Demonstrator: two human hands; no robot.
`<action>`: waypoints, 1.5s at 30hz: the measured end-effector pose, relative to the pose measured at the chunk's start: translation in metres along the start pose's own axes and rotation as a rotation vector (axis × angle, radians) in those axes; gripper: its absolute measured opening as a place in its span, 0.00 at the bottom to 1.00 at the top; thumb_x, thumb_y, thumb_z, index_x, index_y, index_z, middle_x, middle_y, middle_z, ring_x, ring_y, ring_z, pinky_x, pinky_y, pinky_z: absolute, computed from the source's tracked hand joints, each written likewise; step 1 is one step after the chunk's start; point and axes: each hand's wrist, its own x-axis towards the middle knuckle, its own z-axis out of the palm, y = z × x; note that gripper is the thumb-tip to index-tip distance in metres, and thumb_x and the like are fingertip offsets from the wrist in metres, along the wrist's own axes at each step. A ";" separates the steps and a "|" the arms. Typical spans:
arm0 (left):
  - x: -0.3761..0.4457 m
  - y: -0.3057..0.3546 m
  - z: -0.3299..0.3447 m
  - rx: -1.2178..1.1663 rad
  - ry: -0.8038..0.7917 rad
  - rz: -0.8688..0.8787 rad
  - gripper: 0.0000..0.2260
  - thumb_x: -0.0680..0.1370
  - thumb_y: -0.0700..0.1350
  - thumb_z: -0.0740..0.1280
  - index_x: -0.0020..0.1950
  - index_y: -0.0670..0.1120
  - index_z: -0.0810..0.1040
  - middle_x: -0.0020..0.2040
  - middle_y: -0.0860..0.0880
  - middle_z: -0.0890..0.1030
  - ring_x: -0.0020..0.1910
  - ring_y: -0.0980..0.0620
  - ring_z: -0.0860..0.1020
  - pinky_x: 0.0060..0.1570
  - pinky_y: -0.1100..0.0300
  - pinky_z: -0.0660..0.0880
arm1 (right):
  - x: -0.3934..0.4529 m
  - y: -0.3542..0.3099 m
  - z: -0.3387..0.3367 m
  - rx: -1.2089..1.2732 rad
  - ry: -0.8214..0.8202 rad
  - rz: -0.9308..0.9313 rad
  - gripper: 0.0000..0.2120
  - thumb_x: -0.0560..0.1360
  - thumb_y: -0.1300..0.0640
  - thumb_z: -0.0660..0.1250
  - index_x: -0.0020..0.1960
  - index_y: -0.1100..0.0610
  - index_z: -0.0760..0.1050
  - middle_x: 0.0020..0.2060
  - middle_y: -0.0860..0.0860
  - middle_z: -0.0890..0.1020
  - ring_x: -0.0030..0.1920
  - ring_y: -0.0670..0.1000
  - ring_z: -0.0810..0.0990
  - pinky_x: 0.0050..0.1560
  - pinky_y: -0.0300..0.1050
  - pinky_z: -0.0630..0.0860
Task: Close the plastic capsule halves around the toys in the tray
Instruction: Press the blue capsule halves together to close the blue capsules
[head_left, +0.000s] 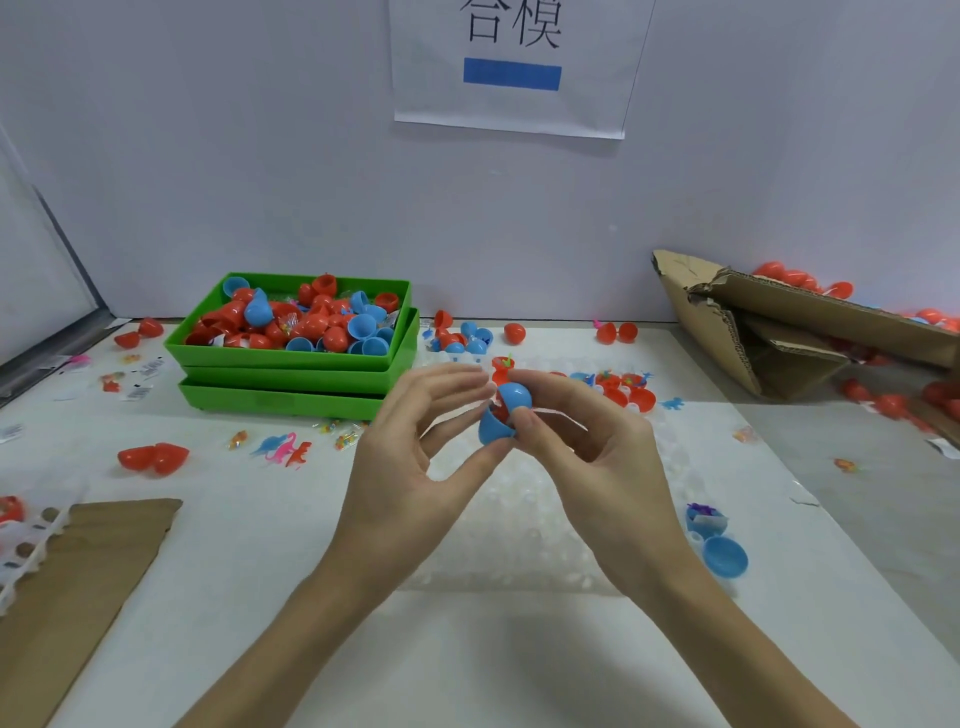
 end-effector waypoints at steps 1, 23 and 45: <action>0.001 -0.001 -0.002 0.006 -0.004 -0.007 0.20 0.74 0.43 0.76 0.65 0.45 0.80 0.64 0.50 0.80 0.67 0.48 0.80 0.62 0.59 0.80 | 0.000 0.000 0.000 -0.006 -0.010 -0.006 0.14 0.76 0.53 0.72 0.62 0.49 0.82 0.52 0.40 0.86 0.54 0.44 0.85 0.54 0.37 0.82; -0.001 0.001 -0.005 0.141 0.049 0.063 0.19 0.76 0.43 0.74 0.67 0.48 0.82 0.60 0.53 0.83 0.64 0.49 0.81 0.62 0.64 0.77 | -0.001 -0.005 -0.005 -0.157 -0.090 -0.210 0.15 0.77 0.63 0.73 0.60 0.50 0.80 0.53 0.40 0.85 0.55 0.43 0.84 0.56 0.33 0.79; -0.011 0.000 0.009 0.569 0.150 0.254 0.24 0.75 0.42 0.77 0.70 0.39 0.79 0.65 0.46 0.82 0.66 0.49 0.80 0.68 0.57 0.76 | -0.014 -0.003 0.014 0.284 -0.067 0.213 0.08 0.74 0.57 0.76 0.54 0.53 0.86 0.47 0.51 0.88 0.53 0.50 0.86 0.52 0.35 0.80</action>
